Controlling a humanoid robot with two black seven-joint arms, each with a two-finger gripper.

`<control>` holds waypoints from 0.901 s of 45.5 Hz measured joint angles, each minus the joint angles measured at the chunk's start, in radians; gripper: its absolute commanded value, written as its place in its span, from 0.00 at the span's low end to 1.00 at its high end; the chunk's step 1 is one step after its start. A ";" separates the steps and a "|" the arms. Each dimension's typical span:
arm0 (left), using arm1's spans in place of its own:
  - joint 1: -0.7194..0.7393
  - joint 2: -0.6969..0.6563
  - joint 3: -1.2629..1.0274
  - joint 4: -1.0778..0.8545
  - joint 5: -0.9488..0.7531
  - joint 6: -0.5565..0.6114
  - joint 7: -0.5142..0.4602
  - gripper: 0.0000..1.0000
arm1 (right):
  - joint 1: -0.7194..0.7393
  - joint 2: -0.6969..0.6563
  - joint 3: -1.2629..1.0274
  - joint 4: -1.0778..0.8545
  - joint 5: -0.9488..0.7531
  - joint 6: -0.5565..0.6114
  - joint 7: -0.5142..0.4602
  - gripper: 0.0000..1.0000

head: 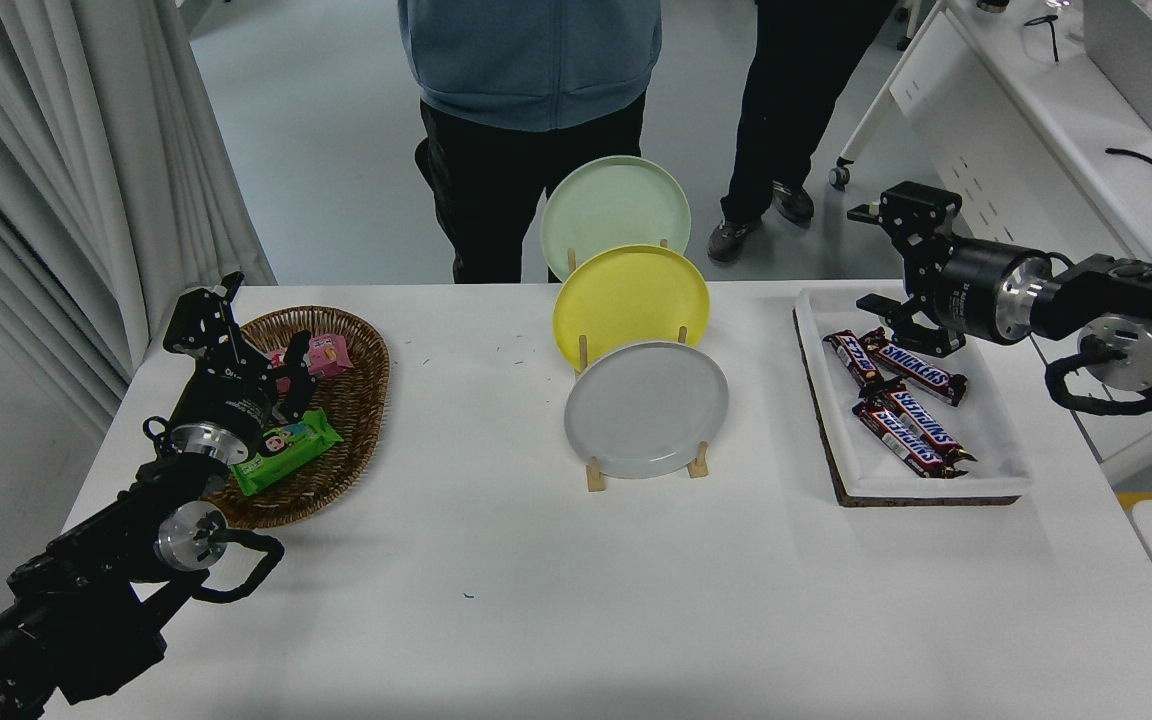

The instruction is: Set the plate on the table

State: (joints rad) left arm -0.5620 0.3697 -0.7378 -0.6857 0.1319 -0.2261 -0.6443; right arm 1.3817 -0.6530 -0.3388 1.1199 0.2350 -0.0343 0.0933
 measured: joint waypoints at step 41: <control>0.000 0.000 0.000 0.000 0.000 0.000 0.000 1.00 | -0.026 0.232 0.169 0.078 0.279 -0.373 -0.108 0.99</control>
State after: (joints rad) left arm -0.5622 0.3697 -0.7379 -0.6857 0.1319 -0.2261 -0.6443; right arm 1.3560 -0.4214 -0.1696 1.1980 0.5141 -0.4071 -0.0149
